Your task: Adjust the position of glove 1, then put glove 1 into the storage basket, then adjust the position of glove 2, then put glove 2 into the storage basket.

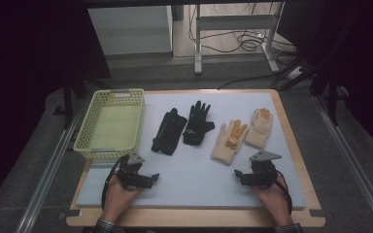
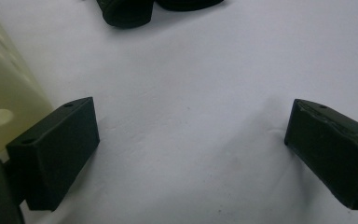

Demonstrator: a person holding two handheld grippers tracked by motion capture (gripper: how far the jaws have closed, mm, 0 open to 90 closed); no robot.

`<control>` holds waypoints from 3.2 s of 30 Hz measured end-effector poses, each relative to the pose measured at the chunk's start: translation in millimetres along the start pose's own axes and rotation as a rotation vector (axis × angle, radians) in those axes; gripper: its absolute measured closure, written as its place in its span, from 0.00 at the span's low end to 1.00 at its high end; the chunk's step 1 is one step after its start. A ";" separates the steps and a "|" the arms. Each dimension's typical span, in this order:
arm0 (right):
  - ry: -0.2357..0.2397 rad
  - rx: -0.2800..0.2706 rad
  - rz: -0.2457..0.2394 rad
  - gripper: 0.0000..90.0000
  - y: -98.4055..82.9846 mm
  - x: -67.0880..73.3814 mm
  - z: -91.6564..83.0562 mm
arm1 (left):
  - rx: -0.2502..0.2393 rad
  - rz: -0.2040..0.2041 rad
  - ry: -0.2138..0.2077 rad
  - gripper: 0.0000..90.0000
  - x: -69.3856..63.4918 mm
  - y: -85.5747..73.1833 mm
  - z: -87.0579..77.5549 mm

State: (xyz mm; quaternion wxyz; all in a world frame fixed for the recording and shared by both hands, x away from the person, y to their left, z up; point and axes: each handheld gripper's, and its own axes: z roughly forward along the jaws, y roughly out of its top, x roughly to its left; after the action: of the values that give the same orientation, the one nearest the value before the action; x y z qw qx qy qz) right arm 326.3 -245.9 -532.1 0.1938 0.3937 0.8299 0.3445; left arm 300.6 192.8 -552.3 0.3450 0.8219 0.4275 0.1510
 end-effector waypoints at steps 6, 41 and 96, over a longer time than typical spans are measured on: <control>0.002 0.000 0.001 0.19 -0.1 -0.1 0.2 | -0.001 0.000 0.000 0.03 0.0 -0.1 0.0; 0.003 0.000 0.001 0.18 -0.1 -0.3 0.2 | -0.040 0.021 -0.013 0.07 -10.3 17.7 -4.8; 0.004 -0.001 0.002 0.18 -0.2 -0.3 0.2 | 0.034 -0.037 0.184 0.85 10.1 113.9 81.3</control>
State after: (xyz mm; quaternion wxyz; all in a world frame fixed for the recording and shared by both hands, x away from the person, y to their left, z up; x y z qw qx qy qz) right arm 326.6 -246.1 -532.4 0.1921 0.3937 0.8299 0.3455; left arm 418.9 120.1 -531.8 0.2929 0.8022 0.4749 0.2124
